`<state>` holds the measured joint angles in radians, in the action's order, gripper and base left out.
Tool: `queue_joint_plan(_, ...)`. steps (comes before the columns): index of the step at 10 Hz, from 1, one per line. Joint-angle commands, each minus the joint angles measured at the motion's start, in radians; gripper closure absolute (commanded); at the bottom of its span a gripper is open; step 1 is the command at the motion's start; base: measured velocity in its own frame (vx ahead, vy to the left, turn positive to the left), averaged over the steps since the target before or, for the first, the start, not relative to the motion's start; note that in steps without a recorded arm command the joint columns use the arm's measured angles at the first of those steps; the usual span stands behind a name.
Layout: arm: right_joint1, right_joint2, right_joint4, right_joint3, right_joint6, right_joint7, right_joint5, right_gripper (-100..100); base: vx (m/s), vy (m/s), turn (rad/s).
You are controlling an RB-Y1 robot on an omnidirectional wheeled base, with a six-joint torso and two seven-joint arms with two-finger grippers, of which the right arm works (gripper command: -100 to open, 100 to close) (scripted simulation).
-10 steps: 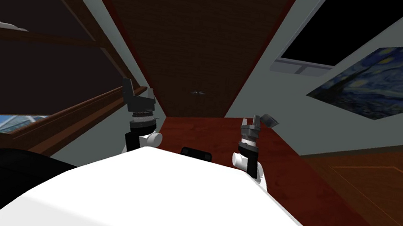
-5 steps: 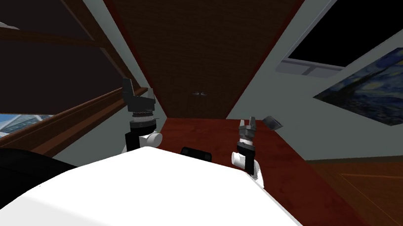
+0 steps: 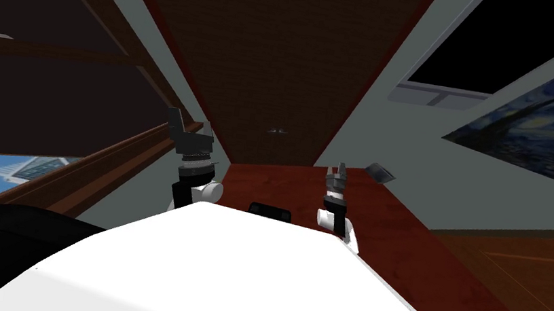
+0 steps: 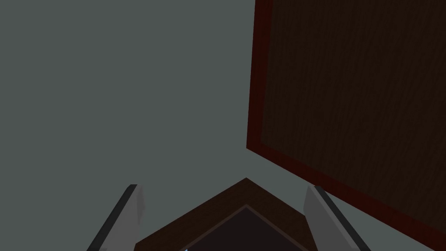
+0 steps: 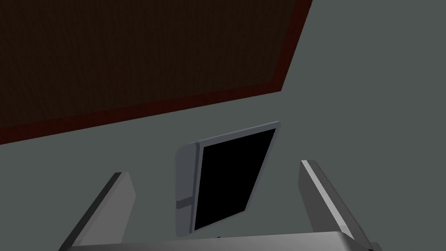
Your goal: Pull the door open
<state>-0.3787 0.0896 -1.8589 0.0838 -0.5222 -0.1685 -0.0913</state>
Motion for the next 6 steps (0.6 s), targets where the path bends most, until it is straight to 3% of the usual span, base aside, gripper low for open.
queue_joint_plan(1, 0.017, 0.003, 0.04, 0.003, -0.01, -0.004, -0.005, -100, 0.124, 0.053, 0.035)
queue_joint_plan(6, 0.063, 0.011, 0.163, 0.011, -0.041, -0.017, -0.021, -100, 0.096, 0.056, 0.042)
